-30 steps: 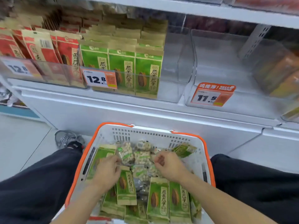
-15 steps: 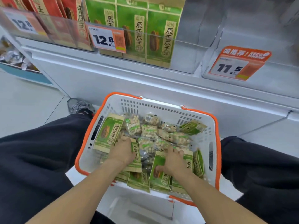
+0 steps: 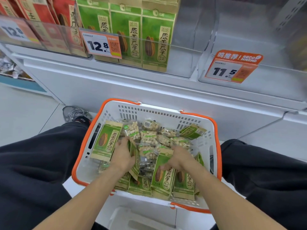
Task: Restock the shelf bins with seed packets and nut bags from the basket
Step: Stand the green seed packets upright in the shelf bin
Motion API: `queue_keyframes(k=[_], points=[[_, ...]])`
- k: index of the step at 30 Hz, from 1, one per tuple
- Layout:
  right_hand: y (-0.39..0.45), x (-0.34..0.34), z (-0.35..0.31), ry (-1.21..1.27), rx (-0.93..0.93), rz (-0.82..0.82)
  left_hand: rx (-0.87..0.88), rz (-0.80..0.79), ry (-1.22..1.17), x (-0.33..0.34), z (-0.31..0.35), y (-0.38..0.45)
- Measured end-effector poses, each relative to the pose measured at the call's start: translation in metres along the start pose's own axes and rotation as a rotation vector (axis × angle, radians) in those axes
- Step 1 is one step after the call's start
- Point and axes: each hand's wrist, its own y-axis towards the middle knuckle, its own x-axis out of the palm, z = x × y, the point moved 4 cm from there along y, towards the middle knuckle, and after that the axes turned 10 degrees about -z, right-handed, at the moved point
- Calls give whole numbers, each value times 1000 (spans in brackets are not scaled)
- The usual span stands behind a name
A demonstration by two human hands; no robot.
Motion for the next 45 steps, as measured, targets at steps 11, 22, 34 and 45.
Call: queue_keyframes(k=[11, 22, 34, 45], points=[[-109, -136, -84, 446, -539, -39, 62, -491, -914, -70, 86, -24], [-178, -182, -118, -137, -810, 555, 511, -435, -740, -146, 206, -38], [-186, -199, -87, 202, -991, 523, 740, -319, -442, -131, 221, -30], [-198, -198, -90, -28, -866, 611, 796, -211, -376, -137, 218, -38]])
